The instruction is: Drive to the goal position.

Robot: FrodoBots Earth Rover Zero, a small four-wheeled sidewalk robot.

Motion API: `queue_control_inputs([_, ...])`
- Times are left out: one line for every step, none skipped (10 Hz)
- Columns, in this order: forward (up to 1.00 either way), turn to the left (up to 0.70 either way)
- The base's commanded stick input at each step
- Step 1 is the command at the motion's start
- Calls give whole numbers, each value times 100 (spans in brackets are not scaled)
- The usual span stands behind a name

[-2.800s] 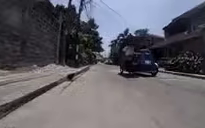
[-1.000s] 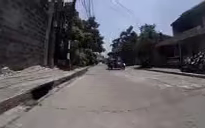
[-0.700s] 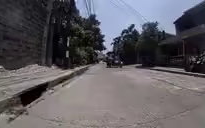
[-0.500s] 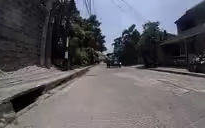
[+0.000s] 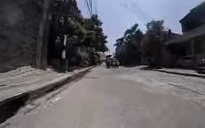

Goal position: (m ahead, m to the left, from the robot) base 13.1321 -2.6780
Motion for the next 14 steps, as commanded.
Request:
queue_control_inputs([100, -3])
queue_control_inputs([100, -3])
queue_control_inputs([100, -3])
queue_control_inputs([100, -3])
queue_control_inputs([100, -3])
queue_control_inputs([100, -3])
queue_control_inputs([100, -3])
queue_control_inputs([100, -3])
queue_control_inputs([100, -3])
queue_control_inputs([100, -3])
queue_control_inputs([100, -3])
queue_control_inputs([100, -3])
queue_control_inputs([100, -10])
queue_control_inputs([100, -28])
